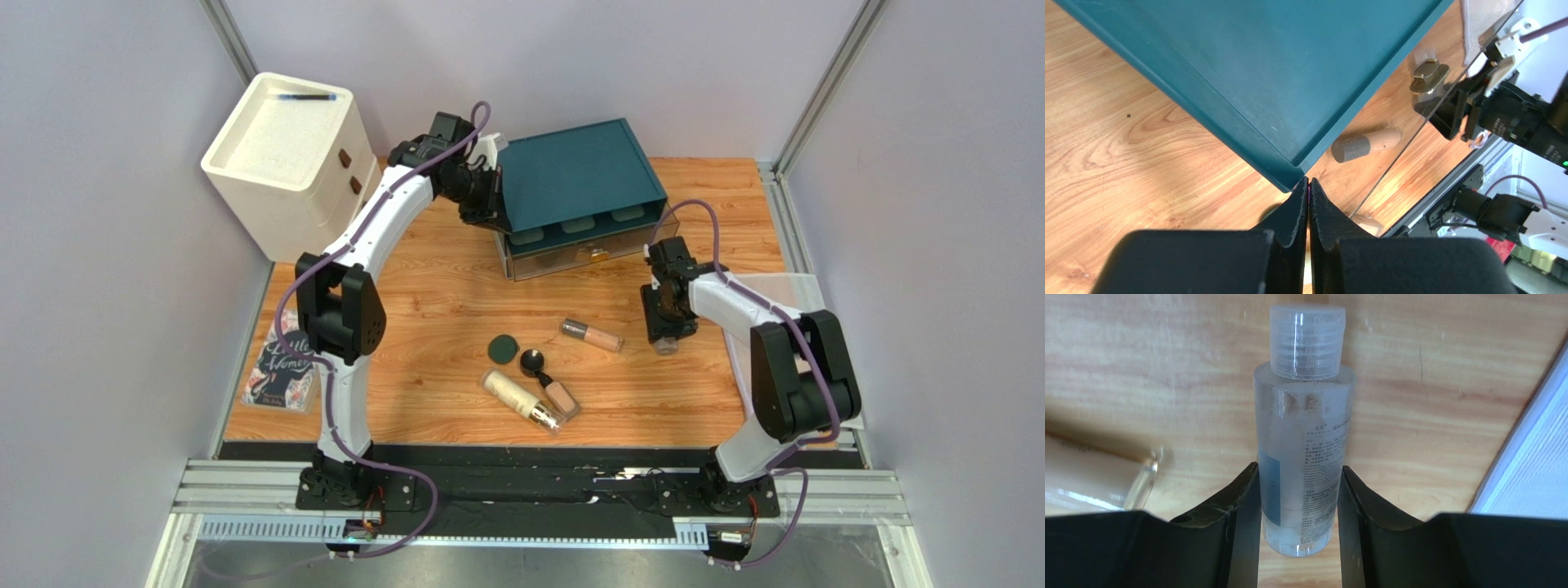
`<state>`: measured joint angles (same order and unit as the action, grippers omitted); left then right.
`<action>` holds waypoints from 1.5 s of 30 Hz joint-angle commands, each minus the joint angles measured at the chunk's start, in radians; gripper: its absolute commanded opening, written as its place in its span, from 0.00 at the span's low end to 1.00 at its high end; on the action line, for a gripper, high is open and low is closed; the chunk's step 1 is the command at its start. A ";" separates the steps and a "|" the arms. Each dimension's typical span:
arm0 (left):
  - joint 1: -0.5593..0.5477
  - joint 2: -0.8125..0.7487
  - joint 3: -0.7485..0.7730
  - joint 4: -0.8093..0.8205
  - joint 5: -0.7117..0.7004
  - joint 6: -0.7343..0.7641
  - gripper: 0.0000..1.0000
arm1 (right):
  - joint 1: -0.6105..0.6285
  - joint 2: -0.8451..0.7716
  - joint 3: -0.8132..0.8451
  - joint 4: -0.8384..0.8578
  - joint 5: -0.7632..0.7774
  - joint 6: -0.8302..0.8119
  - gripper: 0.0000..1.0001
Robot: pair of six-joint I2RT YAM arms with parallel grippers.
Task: Organize the makeup
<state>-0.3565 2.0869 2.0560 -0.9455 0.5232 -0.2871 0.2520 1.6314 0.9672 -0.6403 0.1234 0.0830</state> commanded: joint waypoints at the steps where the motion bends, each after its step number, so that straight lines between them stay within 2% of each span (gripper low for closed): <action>1: -0.021 -0.083 0.043 0.022 0.031 0.046 0.05 | 0.006 -0.149 -0.002 -0.025 -0.019 0.020 0.00; 7: -0.055 -0.096 0.027 0.033 0.038 0.071 0.05 | 0.006 -0.303 0.074 -0.099 0.007 -0.009 0.00; 14: -0.081 -0.090 -0.059 0.054 0.029 0.103 0.05 | 0.006 -0.331 0.211 -0.118 -0.031 -0.022 0.00; 21: -0.084 -0.061 -0.092 0.063 0.023 0.123 0.05 | 0.007 -0.263 0.356 -0.044 -0.110 0.009 0.00; 32: -0.108 -0.045 -0.138 0.067 0.040 0.151 0.05 | 0.076 -0.049 0.637 0.033 -0.185 0.037 0.00; 38: -0.125 -0.063 -0.164 0.067 0.054 0.164 0.05 | 0.124 0.028 0.708 0.047 -0.194 0.043 0.00; 45: -0.142 -0.125 -0.227 0.088 0.072 0.166 0.05 | 0.155 0.076 0.716 0.056 -0.212 0.047 0.00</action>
<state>-0.4751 2.0377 1.8584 -0.8539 0.5568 -0.1471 0.3962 1.7042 1.6306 -0.6476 -0.0692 0.1154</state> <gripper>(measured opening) 0.047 0.409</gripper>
